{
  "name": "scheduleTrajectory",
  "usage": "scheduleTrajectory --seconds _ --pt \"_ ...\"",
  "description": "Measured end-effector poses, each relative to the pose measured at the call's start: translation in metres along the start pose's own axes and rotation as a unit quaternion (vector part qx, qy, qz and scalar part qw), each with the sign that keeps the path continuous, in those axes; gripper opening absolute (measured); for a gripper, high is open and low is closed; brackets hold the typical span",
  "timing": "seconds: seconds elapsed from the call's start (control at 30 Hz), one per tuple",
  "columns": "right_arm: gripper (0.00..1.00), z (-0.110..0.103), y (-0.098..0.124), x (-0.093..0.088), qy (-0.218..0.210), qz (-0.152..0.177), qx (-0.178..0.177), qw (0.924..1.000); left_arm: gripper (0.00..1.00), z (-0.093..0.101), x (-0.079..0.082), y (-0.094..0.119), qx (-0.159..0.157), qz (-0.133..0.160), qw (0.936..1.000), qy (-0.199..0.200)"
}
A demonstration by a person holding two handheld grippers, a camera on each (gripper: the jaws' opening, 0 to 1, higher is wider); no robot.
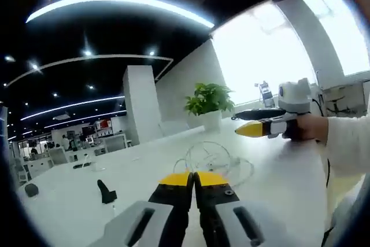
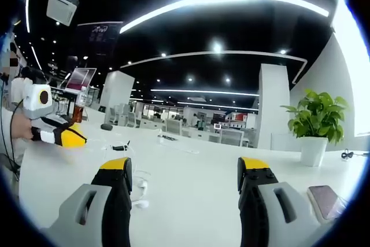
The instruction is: Peel open the Velcro strap on the desktop, arrange the wired earphones neatly onto it, and close the Velcro strap to secure them.
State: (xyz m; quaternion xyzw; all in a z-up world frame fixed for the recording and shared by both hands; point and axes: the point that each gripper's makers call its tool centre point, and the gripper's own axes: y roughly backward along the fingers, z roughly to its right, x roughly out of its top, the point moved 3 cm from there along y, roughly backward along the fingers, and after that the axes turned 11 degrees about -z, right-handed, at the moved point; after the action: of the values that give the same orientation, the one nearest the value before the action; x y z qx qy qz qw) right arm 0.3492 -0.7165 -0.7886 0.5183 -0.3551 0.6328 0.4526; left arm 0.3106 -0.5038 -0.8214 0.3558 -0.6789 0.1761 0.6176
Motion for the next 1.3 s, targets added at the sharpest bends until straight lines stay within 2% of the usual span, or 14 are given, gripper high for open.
scheduleTrajectory --seconds 0.03,0.1,0.17,0.23,0.33,0.43,0.5,0.57,0.7,0.8,0.93,1.03,1.17,1.3 --pt "0.75 0.0 0.0 0.0 0.0 0.0 0.0 1.0 0.06 0.002 -0.002 -0.002 -0.001 -0.008 0.9999 -0.014" --pt "0.75 0.0 0.0 -0.001 0.001 -0.002 -0.001 1.0 0.09 -0.005 -0.008 -0.003 0.022 -0.025 0.9988 -0.036" --pt "0.75 0.0 -0.001 -0.001 0.001 -0.003 0.0 1.0 0.21 -0.011 -0.01 -0.001 0.029 -0.028 0.9989 -0.025" --pt "0.75 0.0 -0.001 -0.001 0.003 -0.005 0.0 1.0 0.27 -0.02 -0.01 0.005 0.033 -0.019 0.9993 -0.008" --pt "0.75 -0.002 -0.002 -0.003 0.006 -0.011 0.003 0.9999 0.28 -0.046 -0.016 0.021 0.061 -0.015 0.998 0.008" --pt "0.75 -0.003 -0.003 -0.004 0.009 -0.015 0.007 0.9998 0.33 -0.067 -0.02 0.033 0.072 -0.007 0.9964 0.043" --pt "0.75 -0.004 -0.003 -0.004 0.01 -0.016 0.008 0.9998 0.36 -0.091 -0.021 0.05 0.083 0.014 0.9925 0.089" --pt "0.75 -0.003 -0.003 -0.004 0.006 -0.013 0.01 0.9998 0.37 -0.106 -0.023 0.059 0.096 0.025 0.9887 0.113" --pt "0.75 -0.002 -0.003 -0.002 -0.005 -0.007 0.009 0.9999 0.38 -0.142 -0.034 0.077 0.146 0.018 0.9825 0.114" --pt "0.75 0.0 -0.003 -0.001 -0.017 0.002 0.014 0.9998 0.4 -0.161 -0.041 0.088 0.166 0.012 0.9783 0.123" --pt "0.75 -0.006 -0.007 0.004 -0.059 0.019 0.053 0.9967 0.4 -0.166 -0.041 0.093 0.171 0.023 0.9741 0.147" --pt "0.75 -0.006 -0.014 0.005 -0.078 0.02 0.069 0.9943 0.42 -0.159 -0.039 0.089 0.158 0.025 0.9778 0.135" --pt "0.75 -0.006 -0.025 0.004 -0.086 0.017 0.073 0.9935 0.47 -0.151 -0.037 0.086 0.142 0.022 0.9824 0.119" --pt "0.75 -0.006 -0.03 0.005 -0.095 0.02 0.075 0.9925 0.47 -0.149 -0.034 0.087 0.132 0.03 0.9836 0.12"
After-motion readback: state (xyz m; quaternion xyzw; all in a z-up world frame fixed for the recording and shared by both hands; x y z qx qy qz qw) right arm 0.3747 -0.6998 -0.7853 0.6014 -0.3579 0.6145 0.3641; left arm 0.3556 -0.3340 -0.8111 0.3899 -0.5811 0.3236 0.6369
